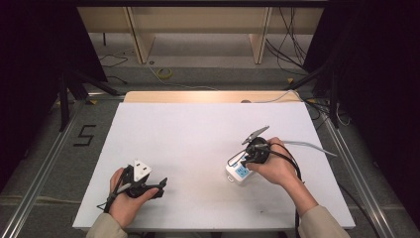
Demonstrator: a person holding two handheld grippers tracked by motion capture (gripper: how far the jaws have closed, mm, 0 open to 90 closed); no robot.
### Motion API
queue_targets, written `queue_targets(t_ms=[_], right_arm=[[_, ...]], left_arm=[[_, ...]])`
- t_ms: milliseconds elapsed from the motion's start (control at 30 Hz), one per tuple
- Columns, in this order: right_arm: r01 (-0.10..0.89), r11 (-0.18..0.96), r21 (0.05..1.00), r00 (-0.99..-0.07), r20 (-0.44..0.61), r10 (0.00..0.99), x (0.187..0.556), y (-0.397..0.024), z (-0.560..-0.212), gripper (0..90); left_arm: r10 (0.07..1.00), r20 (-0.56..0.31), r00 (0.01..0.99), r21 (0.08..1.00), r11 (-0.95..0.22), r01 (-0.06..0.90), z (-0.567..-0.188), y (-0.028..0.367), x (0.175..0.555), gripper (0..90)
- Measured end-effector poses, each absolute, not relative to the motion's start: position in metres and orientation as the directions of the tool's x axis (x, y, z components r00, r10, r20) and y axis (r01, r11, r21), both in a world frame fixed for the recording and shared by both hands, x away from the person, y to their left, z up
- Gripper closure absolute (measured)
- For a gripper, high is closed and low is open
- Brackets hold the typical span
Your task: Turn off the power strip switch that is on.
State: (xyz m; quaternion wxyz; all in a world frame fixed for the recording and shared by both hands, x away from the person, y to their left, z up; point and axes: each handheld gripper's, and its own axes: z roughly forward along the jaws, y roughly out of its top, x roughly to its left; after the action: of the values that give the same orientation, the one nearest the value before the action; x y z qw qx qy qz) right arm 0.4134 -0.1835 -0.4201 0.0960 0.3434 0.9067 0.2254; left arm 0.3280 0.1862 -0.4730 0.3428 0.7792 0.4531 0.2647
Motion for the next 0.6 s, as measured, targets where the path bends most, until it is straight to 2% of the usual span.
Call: queue_targets(t_ms=[300, 600], right_arm=[[0.575, 0.609, 0.546, -0.728, 0.002, 0.686, 0.397, -0.212, -0.426, 59.6], [0.564, 0.551, 0.615, -0.714, 0.029, 0.699, 0.376, -0.24, -0.431, 55.1]], left_arm=[[0.889, 0.1, 0.446, 0.771, -0.352, 0.53, -0.475, 0.186, 0.328, 12.3], [0.889, 0.106, 0.446, 0.765, -0.359, 0.535, -0.477, 0.187, 0.328, 12.1]])
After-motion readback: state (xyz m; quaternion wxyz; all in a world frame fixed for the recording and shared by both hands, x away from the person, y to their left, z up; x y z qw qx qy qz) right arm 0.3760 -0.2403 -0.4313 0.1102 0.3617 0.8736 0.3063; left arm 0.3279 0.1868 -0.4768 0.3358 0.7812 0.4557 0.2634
